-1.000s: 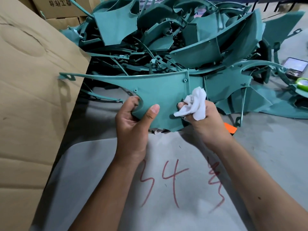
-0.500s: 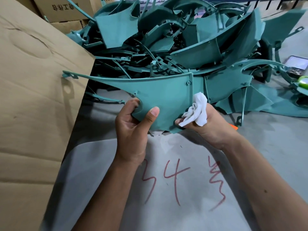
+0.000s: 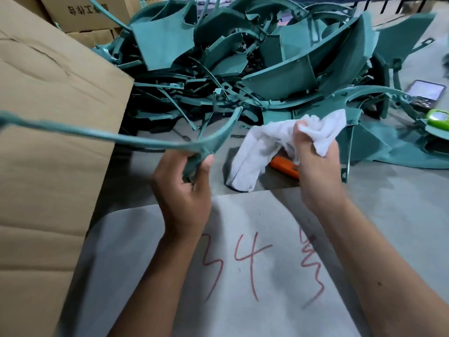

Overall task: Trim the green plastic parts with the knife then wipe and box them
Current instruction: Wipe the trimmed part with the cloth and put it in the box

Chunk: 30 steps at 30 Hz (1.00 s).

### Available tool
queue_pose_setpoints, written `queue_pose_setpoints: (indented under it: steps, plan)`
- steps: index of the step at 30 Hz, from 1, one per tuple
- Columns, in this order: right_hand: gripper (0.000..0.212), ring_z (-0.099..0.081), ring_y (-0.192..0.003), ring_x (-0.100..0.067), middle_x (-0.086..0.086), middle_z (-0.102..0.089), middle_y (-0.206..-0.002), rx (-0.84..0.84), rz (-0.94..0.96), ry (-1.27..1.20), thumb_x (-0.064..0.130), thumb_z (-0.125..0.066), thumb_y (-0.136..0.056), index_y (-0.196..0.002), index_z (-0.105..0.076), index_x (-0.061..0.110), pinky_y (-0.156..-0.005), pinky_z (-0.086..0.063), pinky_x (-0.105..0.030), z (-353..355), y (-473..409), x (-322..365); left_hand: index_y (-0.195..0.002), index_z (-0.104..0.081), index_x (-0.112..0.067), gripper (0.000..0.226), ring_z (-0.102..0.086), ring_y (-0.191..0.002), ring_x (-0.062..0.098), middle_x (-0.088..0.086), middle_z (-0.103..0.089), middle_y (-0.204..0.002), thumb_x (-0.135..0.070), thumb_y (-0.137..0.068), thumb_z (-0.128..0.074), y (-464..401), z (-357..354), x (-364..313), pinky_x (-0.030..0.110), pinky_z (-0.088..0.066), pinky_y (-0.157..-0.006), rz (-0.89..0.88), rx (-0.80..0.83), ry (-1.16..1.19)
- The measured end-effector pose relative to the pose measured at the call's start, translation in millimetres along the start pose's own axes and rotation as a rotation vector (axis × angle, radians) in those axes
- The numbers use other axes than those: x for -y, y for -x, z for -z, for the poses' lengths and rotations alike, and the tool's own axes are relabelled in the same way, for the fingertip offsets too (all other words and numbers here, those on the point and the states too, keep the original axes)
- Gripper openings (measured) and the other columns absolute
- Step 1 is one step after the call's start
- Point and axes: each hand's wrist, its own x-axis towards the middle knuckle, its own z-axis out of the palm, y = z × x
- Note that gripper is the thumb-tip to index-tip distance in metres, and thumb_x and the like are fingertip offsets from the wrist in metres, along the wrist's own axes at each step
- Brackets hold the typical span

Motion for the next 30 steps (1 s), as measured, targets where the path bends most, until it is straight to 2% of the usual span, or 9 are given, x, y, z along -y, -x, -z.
queue_pose_setpoints:
  steps: [3,5,12,16,19,21,23,26,30]
  plan:
    - [0.070,-0.075,-0.101,-0.030,-0.017,-0.076,-0.117,0.124,-0.480,-0.401,0.070,-0.055,-0.091,-0.123,-0.069,0.009,-0.081,-0.063,-0.042,-21.8,10.0,3.2,-0.078,-0.068,0.008,0.012,-0.067,-0.081,0.030,0.016,-0.068,-0.084,0.017,-0.084,-0.071,-0.4,-7.2,5.5,0.039,-0.054,-0.073,-0.074,0.074,0.028]
    - [0.071,-0.075,-0.107,-0.031,-0.019,-0.075,-0.120,0.233,-0.592,-0.493,0.066,-0.042,-0.099,-0.124,-0.073,0.008,-0.082,-0.064,-0.042,-24.2,13.6,5.0,-0.071,-0.068,0.009,0.014,-0.070,-0.079,0.035,0.018,-0.072,-0.082,0.021,-0.078,-0.067,0.4,-12.5,10.8,0.044,-0.056,-0.072,-0.137,0.120,-0.008]
    - [0.015,-0.074,-0.076,-0.029,-0.014,-0.075,-0.085,0.086,-0.595,-0.546,0.020,-0.062,-0.103,-0.103,-0.065,0.005,-0.068,-0.064,-0.045,-22.7,18.4,8.3,-0.076,-0.075,-0.008,0.020,-0.061,-0.104,0.029,0.003,-0.075,-0.103,0.005,-0.076,-0.060,0.4,-18.0,2.7,0.036,-0.047,-0.098,-0.268,0.297,-0.075]
    - [0.006,-0.078,-0.076,-0.025,-0.011,-0.080,-0.090,-0.001,-0.521,-0.538,0.012,-0.063,-0.102,-0.101,-0.068,0.009,-0.061,-0.064,-0.037,-18.6,13.5,14.0,-0.108,-0.074,-0.017,0.058,-0.055,-0.127,0.020,0.005,-0.062,-0.130,0.016,-0.063,-0.057,5.9,-17.1,1.4,0.039,-0.046,-0.107,0.173,0.287,0.078]
    - [0.010,-0.078,-0.078,-0.025,-0.012,-0.079,-0.093,0.004,-0.513,-0.539,0.017,-0.071,-0.094,-0.101,-0.069,0.009,-0.062,-0.063,-0.035,-14.7,11.3,14.8,-0.119,-0.065,-0.015,0.042,-0.070,-0.104,0.014,0.003,-0.073,-0.116,0.001,-0.083,-0.053,2.0,-11.7,0.1,0.038,-0.057,-0.080,0.855,0.124,0.665]
    - [0.014,-0.075,-0.081,-0.028,-0.015,-0.074,-0.096,0.093,-0.502,-0.481,0.019,-0.076,-0.089,-0.097,-0.069,0.010,-0.066,-0.063,-0.036,-12.3,10.8,10.6,-0.125,-0.064,-0.010,0.034,-0.075,-0.089,0.022,0.011,-0.077,-0.109,-0.027,-0.098,-0.052,-0.1,-7.4,2.5,0.035,-0.059,-0.067,1.160,0.218,0.913]
    - [0.012,-0.061,-0.086,-0.029,-0.015,-0.057,-0.097,0.207,-0.467,-0.376,0.014,-0.074,-0.092,-0.093,-0.062,0.012,-0.072,-0.058,-0.034,-11.5,11.2,7.2,-0.125,-0.067,-0.011,0.050,-0.076,-0.094,0.032,0.016,-0.076,-0.112,-0.049,-0.094,-0.057,2.2,-8.3,2.3,0.040,-0.061,-0.075,1.213,0.350,0.886]
    - [0.013,-0.045,-0.081,-0.024,-0.008,-0.044,-0.082,0.292,-0.414,-0.321,0.019,-0.070,-0.087,-0.081,-0.059,0.019,-0.073,-0.047,-0.032,-12.5,12.9,7.1,-0.122,-0.068,-0.007,0.046,-0.074,-0.101,0.035,0.016,-0.076,-0.113,-0.025,-0.080,-0.075,6.8,-14.6,-0.8,0.039,-0.060,-0.078,1.140,0.303,0.802]
    - [0.015,-0.067,-0.072,-0.012,0.004,-0.065,-0.075,0.315,-0.389,-0.379,0.023,-0.072,-0.086,-0.072,-0.076,0.030,-0.069,-0.058,-0.025,-14.1,13.7,8.9,-0.121,-0.067,-0.001,0.046,-0.073,-0.100,0.036,0.019,-0.075,-0.113,-0.012,-0.076,-0.074,9.9,-16.3,1.3,0.039,-0.060,-0.078,1.100,0.232,0.802]
